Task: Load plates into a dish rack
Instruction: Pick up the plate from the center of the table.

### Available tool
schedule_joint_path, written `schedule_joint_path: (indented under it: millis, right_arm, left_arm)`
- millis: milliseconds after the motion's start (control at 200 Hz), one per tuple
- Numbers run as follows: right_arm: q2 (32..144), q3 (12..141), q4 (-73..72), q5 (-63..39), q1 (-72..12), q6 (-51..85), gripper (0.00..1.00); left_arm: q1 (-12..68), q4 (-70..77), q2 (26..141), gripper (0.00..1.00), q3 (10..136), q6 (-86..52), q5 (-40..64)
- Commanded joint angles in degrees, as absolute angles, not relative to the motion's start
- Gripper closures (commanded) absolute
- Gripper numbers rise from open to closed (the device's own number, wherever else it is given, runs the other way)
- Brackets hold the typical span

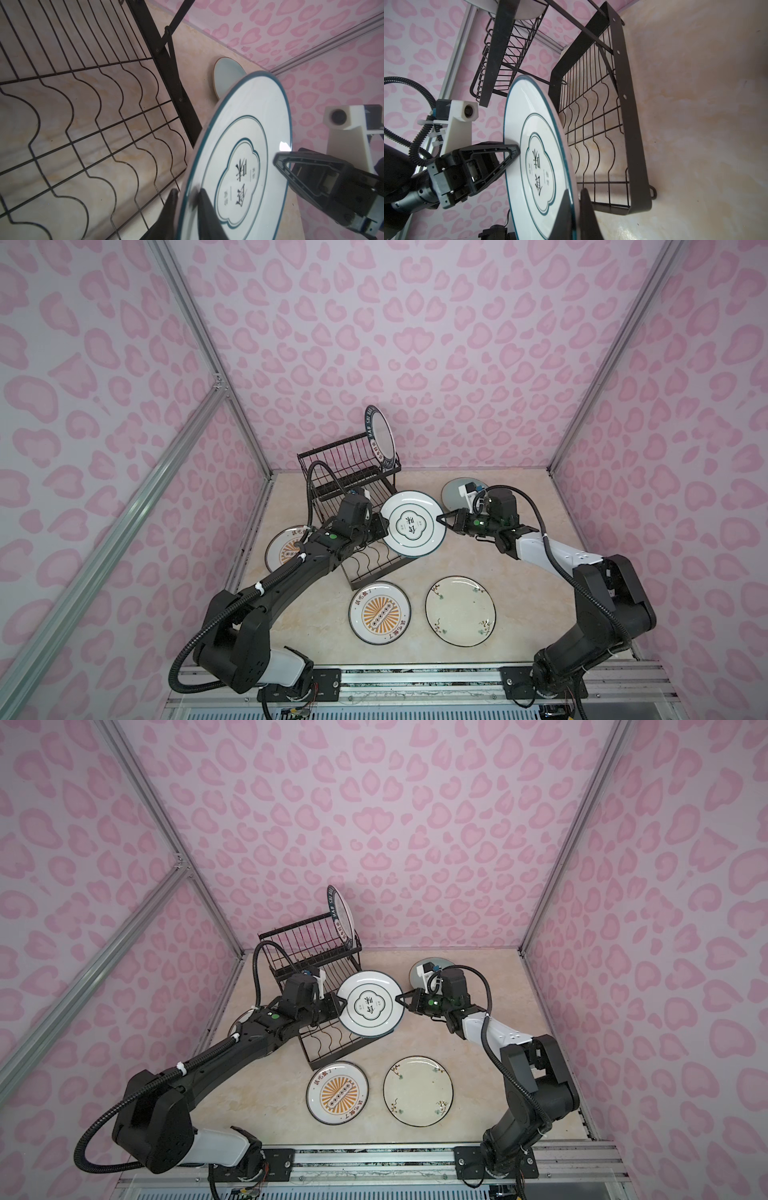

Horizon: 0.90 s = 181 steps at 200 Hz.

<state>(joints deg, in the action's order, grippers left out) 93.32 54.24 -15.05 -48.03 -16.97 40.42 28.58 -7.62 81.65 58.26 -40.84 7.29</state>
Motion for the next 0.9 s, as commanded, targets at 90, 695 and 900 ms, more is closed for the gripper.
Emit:
schedule_joint_path:
  millis: [90, 695, 900]
  right_arm:
    - [93.8, 55.1, -17.9, -49.7, -18.0, 40.2, 1.00]
    - [92.8, 55.7, -17.5, -48.5, -19.0, 40.3, 0.94]
    - [93.2, 56.0, -18.3, -48.5, -19.8, 41.0, 0.88]
  left_arm:
    - [28.7, -6.7, 80.9, 0.96, 58.4, -39.1, 9.1]
    - [28.7, -5.8, 78.9, 0.96, 56.6, -38.6, 7.0]
    - [28.7, -4.4, 77.3, 0.97, 55.4, -38.9, 6.0]
